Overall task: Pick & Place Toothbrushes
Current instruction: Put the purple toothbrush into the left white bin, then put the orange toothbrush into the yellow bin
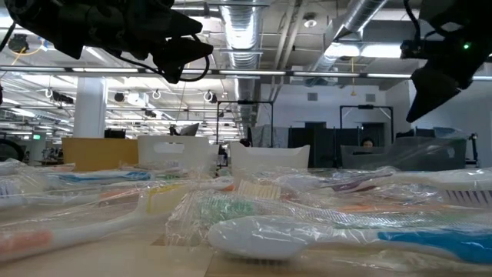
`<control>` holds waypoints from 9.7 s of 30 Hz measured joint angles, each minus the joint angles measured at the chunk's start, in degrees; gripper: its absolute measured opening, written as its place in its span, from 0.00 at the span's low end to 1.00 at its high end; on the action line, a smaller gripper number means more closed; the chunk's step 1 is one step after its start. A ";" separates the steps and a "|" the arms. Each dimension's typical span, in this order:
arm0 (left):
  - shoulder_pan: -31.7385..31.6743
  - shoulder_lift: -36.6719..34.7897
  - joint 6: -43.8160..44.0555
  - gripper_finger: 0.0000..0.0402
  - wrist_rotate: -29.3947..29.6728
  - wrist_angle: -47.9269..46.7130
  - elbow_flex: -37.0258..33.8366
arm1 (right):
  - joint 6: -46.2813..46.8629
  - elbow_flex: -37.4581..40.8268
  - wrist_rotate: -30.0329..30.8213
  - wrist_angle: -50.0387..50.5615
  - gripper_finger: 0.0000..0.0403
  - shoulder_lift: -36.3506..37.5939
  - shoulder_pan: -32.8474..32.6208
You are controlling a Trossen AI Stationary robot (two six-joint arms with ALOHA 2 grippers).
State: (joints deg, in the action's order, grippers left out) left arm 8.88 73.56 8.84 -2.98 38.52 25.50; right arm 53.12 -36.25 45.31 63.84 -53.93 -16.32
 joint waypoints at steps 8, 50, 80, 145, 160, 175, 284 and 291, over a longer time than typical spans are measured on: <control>0.16 0.00 1.24 0.46 -0.05 -4.49 0.00 | -16.62 -0.79 2.61 -18.04 0.44 -0.04 -7.40; 0.09 0.03 -11.30 0.46 21.02 -18.62 -6.45 | -35.17 -0.83 2.55 -42.17 0.43 -2.78 -14.86; -0.16 12.96 -17.11 0.46 26.53 -14.09 -2.71 | -35.12 -0.81 2.20 -42.96 0.40 -2.78 -14.77; 4.94 -8.46 -10.03 0.00 28.26 -6.81 -1.07 | -35.12 -0.74 2.07 -42.94 0.37 -2.78 -14.77; -25.30 -9.49 19.82 0.00 3.60 5.13 -1.07 | -37.28 -0.68 2.02 -43.44 0.36 -7.16 -13.77; -34.44 -0.78 28.62 0.00 0.52 15.65 2.91 | -42.18 -0.70 -1.93 -47.43 0.36 -10.14 -9.44; -5.56 -2.58 11.89 0.36 4.60 -2.15 5.27 | -52.89 -15.77 -16.94 -43.78 0.36 -23.76 -25.79; 6.24 -2.29 -0.80 0.36 4.63 -7.12 5.27 | -52.67 -22.40 -16.95 -37.99 0.36 -30.80 -24.22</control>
State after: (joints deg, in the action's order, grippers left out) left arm 15.12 71.26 8.04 1.65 31.40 30.76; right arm 0.45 -58.65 28.36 25.85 -84.74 -40.55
